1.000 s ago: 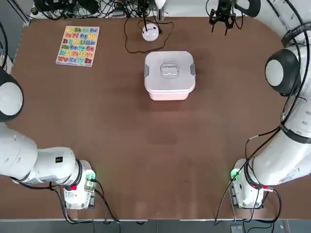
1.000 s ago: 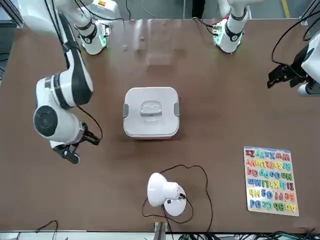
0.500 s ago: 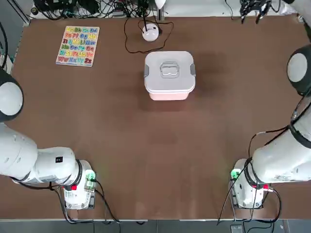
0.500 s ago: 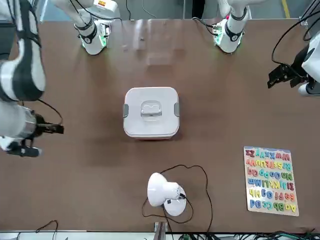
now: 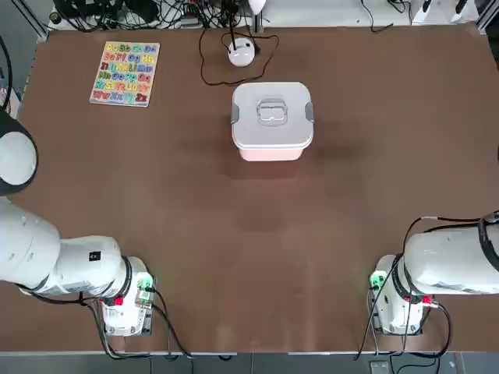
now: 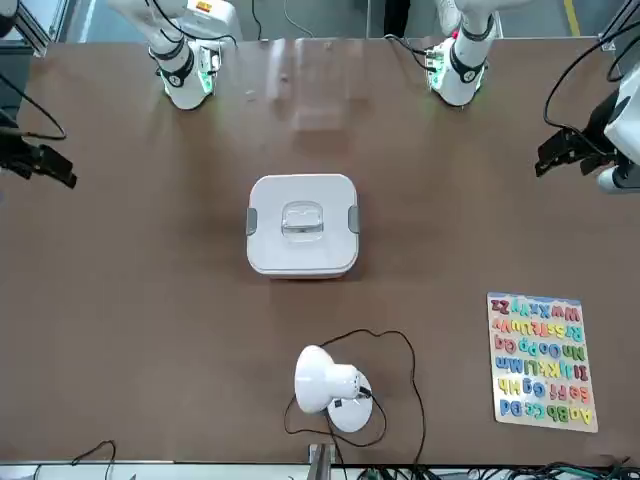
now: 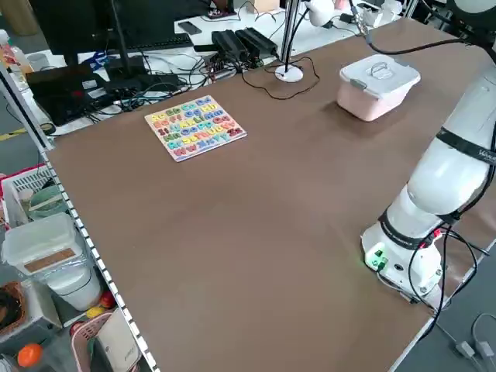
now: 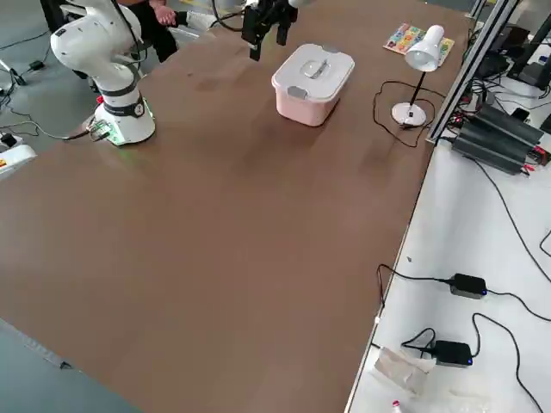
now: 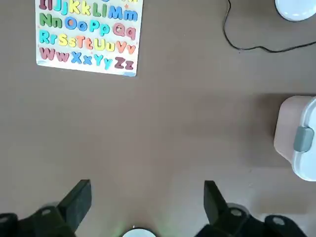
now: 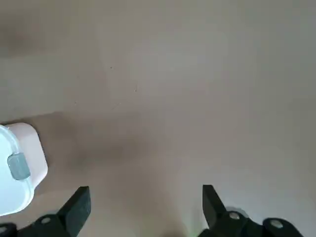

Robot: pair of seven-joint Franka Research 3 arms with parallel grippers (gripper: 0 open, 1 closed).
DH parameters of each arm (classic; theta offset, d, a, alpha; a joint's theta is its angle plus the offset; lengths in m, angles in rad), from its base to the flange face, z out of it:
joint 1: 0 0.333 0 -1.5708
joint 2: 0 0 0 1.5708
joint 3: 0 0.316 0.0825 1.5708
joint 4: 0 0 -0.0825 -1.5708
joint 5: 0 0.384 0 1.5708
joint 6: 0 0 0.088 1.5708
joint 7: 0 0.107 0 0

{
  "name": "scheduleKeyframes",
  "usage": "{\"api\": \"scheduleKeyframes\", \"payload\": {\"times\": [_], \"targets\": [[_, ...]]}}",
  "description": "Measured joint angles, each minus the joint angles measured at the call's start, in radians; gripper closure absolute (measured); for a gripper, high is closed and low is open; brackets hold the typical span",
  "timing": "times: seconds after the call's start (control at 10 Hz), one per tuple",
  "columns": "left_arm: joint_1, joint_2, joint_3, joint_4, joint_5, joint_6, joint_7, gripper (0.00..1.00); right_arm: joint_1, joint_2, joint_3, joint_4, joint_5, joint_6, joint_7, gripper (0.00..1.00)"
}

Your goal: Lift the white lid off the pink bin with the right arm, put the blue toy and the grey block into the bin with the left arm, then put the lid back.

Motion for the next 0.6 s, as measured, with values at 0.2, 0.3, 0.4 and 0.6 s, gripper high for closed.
{"api": "scheduleKeyframes", "payload": {"times": [0.2,0.3,0.4,0.6], "targets": [[-0.001,0.0,0.0,0.0,0.0,0.0,0.0,0.0,0.0,0.003,-0.01,-0.011,0.0,0.035,0.031,0.0],[-0.001,0.0,0.0,0.0,0.0,0.0,0.0,0.0,0.0,0.003,-0.018,-0.013,0.0,0.052,0.032,0.0],[-0.001,0.0,0.0,0.0,0.0,0.0,0.0,0.0,0.0,0.003,-0.02,-0.013,0.0,0.06,0.032,0.0],[0.001,0.0,0.0,0.0,0.0,0.0,0.0,0.0,0.001,0.003,-0.02,-0.013,0.0,0.064,0.032,0.0]]}}
